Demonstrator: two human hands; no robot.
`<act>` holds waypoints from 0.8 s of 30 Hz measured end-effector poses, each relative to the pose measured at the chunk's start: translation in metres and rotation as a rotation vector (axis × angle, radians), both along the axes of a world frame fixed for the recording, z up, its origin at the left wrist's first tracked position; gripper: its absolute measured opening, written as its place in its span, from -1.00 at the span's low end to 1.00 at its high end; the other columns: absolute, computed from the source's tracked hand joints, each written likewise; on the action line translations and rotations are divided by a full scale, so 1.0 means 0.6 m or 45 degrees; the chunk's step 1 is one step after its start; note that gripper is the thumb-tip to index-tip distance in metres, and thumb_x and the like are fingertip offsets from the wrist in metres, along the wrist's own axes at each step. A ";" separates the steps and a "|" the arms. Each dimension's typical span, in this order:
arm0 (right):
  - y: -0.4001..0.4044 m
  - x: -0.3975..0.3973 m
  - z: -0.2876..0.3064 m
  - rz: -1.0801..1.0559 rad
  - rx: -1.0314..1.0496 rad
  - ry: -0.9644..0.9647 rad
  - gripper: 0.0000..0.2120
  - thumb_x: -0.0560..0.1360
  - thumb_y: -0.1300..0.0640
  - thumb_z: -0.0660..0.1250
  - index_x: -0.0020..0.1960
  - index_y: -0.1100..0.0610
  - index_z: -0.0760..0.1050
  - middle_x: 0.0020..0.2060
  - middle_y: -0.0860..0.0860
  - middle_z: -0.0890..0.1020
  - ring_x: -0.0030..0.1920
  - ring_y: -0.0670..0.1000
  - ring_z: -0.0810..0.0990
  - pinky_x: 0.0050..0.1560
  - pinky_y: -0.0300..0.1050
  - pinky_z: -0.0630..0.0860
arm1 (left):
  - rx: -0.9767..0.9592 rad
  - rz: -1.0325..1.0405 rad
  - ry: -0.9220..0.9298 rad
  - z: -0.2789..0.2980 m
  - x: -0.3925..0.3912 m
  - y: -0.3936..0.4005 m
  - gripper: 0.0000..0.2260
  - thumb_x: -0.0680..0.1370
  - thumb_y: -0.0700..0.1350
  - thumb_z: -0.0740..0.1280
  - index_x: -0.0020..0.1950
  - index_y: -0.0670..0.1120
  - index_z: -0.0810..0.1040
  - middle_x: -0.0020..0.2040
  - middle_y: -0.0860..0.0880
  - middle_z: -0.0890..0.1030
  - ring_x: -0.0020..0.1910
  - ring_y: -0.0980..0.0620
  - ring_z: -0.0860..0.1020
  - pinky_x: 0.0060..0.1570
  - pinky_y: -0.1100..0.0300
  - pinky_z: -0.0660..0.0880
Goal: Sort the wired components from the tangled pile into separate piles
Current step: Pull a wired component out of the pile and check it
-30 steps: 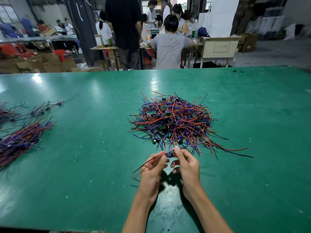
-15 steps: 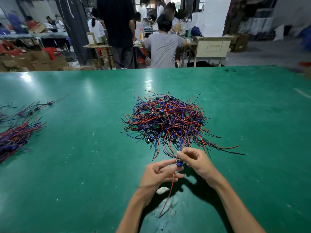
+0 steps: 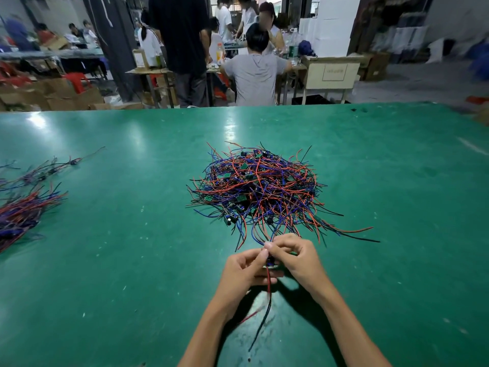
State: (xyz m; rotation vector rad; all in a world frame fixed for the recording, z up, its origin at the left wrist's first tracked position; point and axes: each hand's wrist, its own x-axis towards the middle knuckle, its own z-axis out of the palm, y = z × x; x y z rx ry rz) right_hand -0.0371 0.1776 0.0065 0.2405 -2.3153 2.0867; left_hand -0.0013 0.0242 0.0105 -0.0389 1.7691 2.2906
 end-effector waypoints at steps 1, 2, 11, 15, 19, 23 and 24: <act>-0.006 0.003 -0.001 -0.029 0.005 0.005 -0.88 0.50 0.14 0.51 -0.21 0.00 0.74 -0.16 -0.08 0.67 -0.20 -0.14 0.65 -0.16 -0.31 0.54 | -0.002 0.036 0.009 -0.003 0.000 0.002 -0.74 0.64 -0.12 0.30 0.19 -0.27 0.64 0.10 -0.25 0.69 -0.01 -0.23 0.70 -0.03 0.09 0.65; -0.013 0.006 -0.001 -0.049 0.013 0.001 -0.88 0.51 0.14 0.49 -0.17 -0.02 0.75 -0.11 -0.07 0.67 -0.16 -0.16 0.65 -0.13 -0.31 0.54 | 0.005 0.055 0.015 -0.004 0.001 0.003 -0.74 0.64 -0.13 0.30 0.16 -0.29 0.64 0.08 -0.27 0.70 -0.06 -0.19 0.70 -0.05 0.11 0.64; -0.042 0.032 -0.008 -0.125 -0.015 -0.066 -0.82 0.60 0.24 0.36 -0.06 0.08 0.73 -0.08 -0.03 0.72 -0.11 -0.11 0.68 -0.06 -0.28 0.56 | -0.022 0.113 -0.015 0.007 0.008 0.004 -0.80 0.65 -0.23 0.28 0.03 -0.32 0.66 -0.19 -0.22 0.69 -0.32 -0.06 0.68 -0.30 0.19 0.63; -0.060 0.037 -0.013 -0.249 0.064 -0.083 -0.79 0.60 0.18 0.33 -0.14 0.00 0.68 -0.24 -0.09 0.71 -0.29 -0.16 0.60 -0.23 -0.26 0.54 | -0.065 0.174 -0.043 0.007 0.007 0.005 -0.77 0.62 -0.25 0.32 -0.14 -0.29 0.71 -0.28 -0.19 0.67 -0.37 -0.03 0.67 -0.34 0.18 0.63; -0.064 0.022 -0.010 -0.307 0.029 -0.200 -0.78 0.60 0.16 0.29 -0.14 0.00 0.66 -0.46 -0.13 0.56 -0.43 -0.14 0.45 -0.35 -0.21 0.41 | -0.096 0.148 -0.070 0.007 0.009 0.006 -0.77 0.60 -0.24 0.35 -0.18 -0.33 0.70 -0.31 -0.21 0.66 -0.35 -0.08 0.68 -0.32 0.15 0.63; -0.056 -0.006 0.011 -0.341 0.009 -0.263 -0.74 0.60 0.14 0.25 -0.14 -0.04 0.67 -0.50 -0.14 0.52 -0.47 -0.15 0.43 -0.37 -0.21 0.40 | -0.132 0.065 -0.077 0.009 0.010 0.007 -0.82 0.58 -0.24 0.37 -0.16 -0.23 0.73 -0.24 -0.25 0.69 -0.31 -0.13 0.70 -0.31 0.15 0.64; -0.055 -0.011 0.015 -0.350 0.027 -0.256 -0.73 0.60 0.14 0.25 -0.15 -0.05 0.68 -0.44 -0.09 0.57 -0.44 -0.15 0.46 -0.33 -0.21 0.43 | -0.133 0.053 -0.086 0.010 0.010 0.006 -0.83 0.58 -0.24 0.37 -0.14 -0.24 0.72 -0.23 -0.26 0.69 -0.30 -0.14 0.70 -0.30 0.15 0.64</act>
